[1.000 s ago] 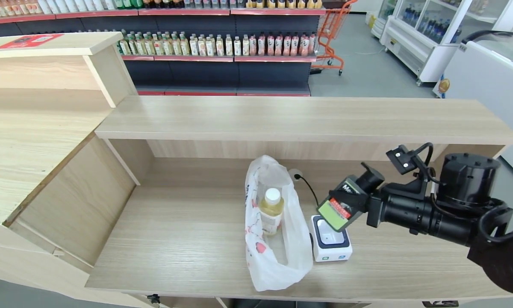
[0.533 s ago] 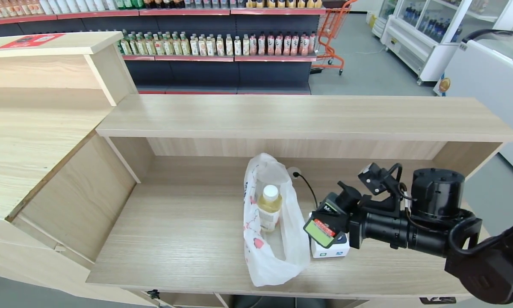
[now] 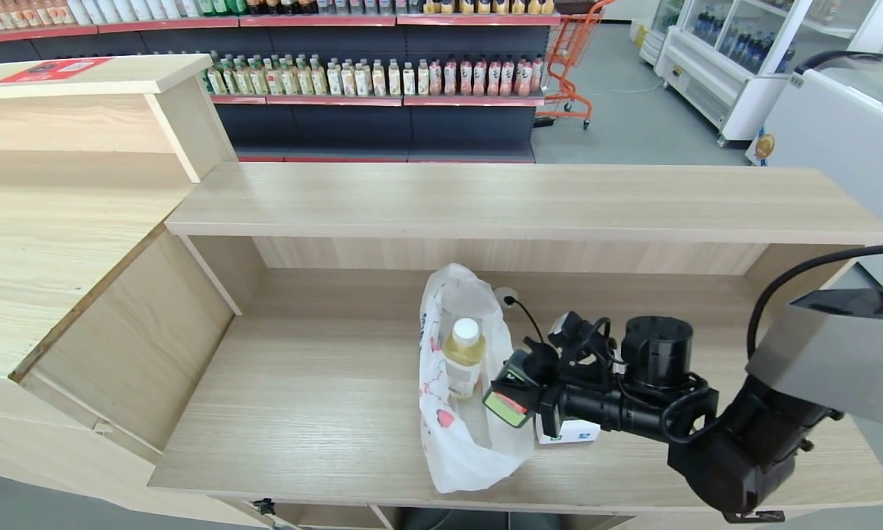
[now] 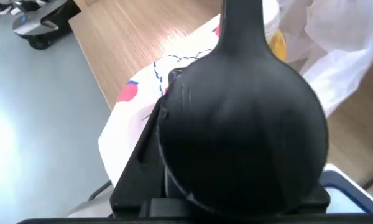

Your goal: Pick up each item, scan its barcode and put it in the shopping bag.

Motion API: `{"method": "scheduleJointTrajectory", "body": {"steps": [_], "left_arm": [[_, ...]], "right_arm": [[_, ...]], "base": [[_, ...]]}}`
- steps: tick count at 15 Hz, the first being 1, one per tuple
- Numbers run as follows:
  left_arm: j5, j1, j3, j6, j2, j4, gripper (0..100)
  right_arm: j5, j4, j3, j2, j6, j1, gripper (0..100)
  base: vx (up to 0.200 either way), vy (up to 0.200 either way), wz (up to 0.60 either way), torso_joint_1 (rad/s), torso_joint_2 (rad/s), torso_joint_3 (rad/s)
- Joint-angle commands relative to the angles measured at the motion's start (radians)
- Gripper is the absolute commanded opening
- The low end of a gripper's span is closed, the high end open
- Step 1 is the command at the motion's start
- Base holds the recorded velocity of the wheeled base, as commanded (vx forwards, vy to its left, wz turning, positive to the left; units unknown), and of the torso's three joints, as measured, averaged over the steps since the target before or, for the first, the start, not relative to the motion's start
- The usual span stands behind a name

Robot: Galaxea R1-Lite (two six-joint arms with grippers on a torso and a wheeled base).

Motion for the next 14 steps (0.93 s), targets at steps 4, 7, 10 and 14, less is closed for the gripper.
{"method": "scheduleJointTrajectory", "body": {"steps": [4,7,10,14], "left_arm": [[0.000,-0.001,0.000,0.000,0.000,0.000,100],[0.000,0.001,0.000,0.000,0.000,0.000,100],[0.000,0.001,0.000,0.000,0.000,0.000,100],[0.000,-0.001,0.000,0.000,0.000,0.000,100]], "right_arm": [[-0.003,-0.016,-0.199,0.225,-0.091,0.086,0],[-0.001,-0.008,-0.221,0.268,-0.169,0.090,0],[-0.003,-0.012,-0.241,0.307,-0.266,0.085,0],[-0.004,-0.016,-0.253,0.326,-0.286,0.082,100]], "base": [[0.000,0.000,0.00,0.000,0.00,0.000],[0.000,0.000,0.00,0.000,0.00,0.000],[0.000,0.000,0.00,0.000,0.00,0.000],[0.000,0.000,0.00,0.000,0.00,0.000]]}}
